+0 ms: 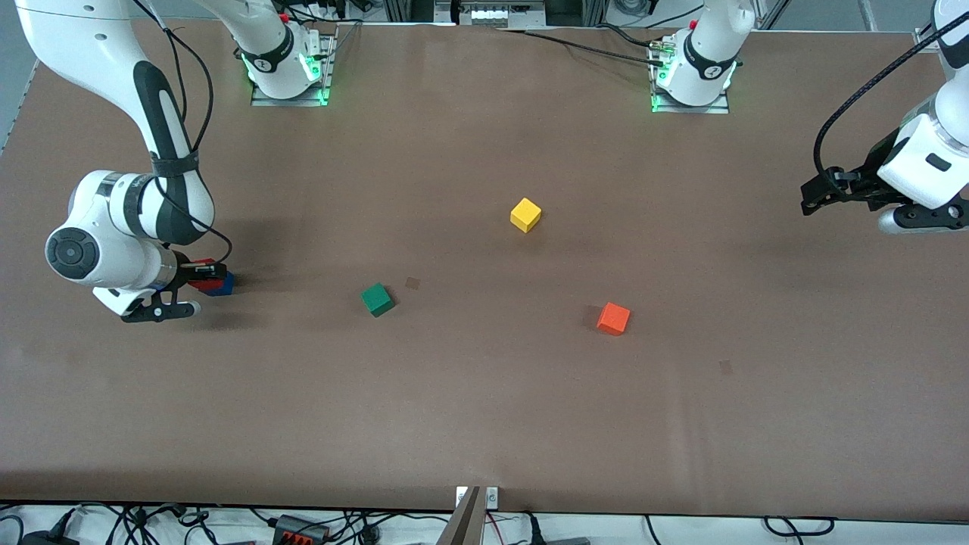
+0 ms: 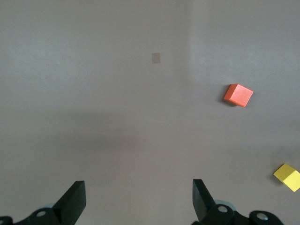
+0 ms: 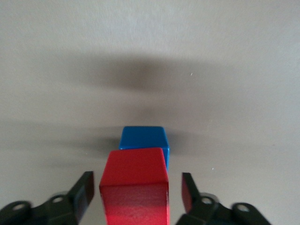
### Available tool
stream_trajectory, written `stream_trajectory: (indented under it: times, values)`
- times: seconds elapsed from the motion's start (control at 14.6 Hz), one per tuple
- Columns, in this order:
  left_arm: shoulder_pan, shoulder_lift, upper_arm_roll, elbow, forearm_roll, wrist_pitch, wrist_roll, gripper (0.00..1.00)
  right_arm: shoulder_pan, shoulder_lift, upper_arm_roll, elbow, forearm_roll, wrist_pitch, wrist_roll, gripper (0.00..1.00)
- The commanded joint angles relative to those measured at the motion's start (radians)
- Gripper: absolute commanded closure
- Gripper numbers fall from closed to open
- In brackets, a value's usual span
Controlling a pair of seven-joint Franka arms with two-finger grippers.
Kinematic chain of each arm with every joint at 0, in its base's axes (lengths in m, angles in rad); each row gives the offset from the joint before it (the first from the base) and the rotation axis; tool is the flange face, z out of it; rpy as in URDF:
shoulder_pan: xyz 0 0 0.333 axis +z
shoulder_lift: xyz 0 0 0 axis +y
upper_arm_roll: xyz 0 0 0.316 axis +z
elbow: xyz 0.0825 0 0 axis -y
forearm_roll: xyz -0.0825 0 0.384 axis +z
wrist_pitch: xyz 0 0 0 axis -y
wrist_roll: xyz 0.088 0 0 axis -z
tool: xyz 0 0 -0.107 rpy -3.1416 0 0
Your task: Pass red block to right arm, stack on blue
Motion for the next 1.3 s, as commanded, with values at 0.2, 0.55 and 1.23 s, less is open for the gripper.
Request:
stream_trajectory:
  times: [0.2, 0.55, 1.23]
  values:
    - [-0.009, 0.037, -0.005, 0.072, 0.005, -0.025, -0.012, 0.0, 0.013, -0.097, 0.015, 0.129, -0.007, -0.181, 0.059, 0.0]
    - [-0.029, 0.038, -0.007, 0.077, 0.007, -0.027, -0.021, 0.0, 0.025, -0.102, 0.01, 0.382, -0.011, -0.309, 0.037, 0.0]
    - [-0.029, 0.038, -0.007, 0.077, 0.007, -0.027, -0.021, 0.0, 0.017, -0.157, 0.002, 0.5, 0.041, -0.566, 0.215, 0.0]
